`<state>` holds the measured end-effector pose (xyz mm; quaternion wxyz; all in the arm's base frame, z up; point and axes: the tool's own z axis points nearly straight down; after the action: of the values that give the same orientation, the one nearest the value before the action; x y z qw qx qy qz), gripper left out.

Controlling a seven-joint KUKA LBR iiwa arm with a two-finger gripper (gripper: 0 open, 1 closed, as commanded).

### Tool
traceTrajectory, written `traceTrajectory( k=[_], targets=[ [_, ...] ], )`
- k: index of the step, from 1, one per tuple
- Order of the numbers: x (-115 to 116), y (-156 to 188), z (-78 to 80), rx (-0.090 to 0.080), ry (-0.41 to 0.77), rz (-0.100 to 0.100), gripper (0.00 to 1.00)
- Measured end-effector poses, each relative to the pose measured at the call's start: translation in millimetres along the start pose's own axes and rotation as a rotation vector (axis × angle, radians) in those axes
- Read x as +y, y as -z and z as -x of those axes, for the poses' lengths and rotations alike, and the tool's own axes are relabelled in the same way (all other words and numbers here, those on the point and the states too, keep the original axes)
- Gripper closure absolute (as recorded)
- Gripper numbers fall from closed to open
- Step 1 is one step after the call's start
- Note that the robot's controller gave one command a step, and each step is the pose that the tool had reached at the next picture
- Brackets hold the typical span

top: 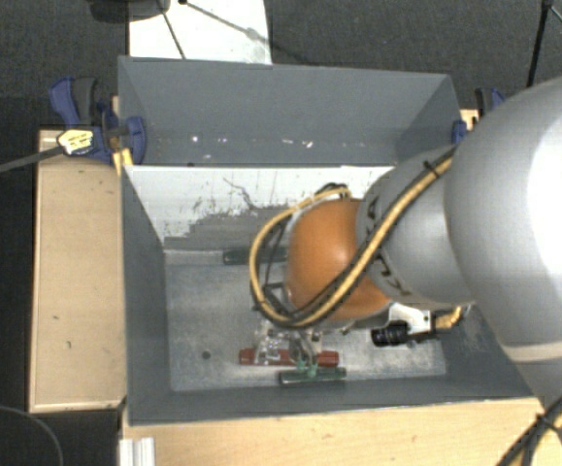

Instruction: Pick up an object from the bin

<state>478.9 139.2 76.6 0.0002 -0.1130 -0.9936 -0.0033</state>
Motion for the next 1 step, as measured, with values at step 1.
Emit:
traceTrajectory(
  k=[1],
  targets=[
    [0.0,0.0,0.0,0.0,-0.003,0.0,1.0]
  ],
)
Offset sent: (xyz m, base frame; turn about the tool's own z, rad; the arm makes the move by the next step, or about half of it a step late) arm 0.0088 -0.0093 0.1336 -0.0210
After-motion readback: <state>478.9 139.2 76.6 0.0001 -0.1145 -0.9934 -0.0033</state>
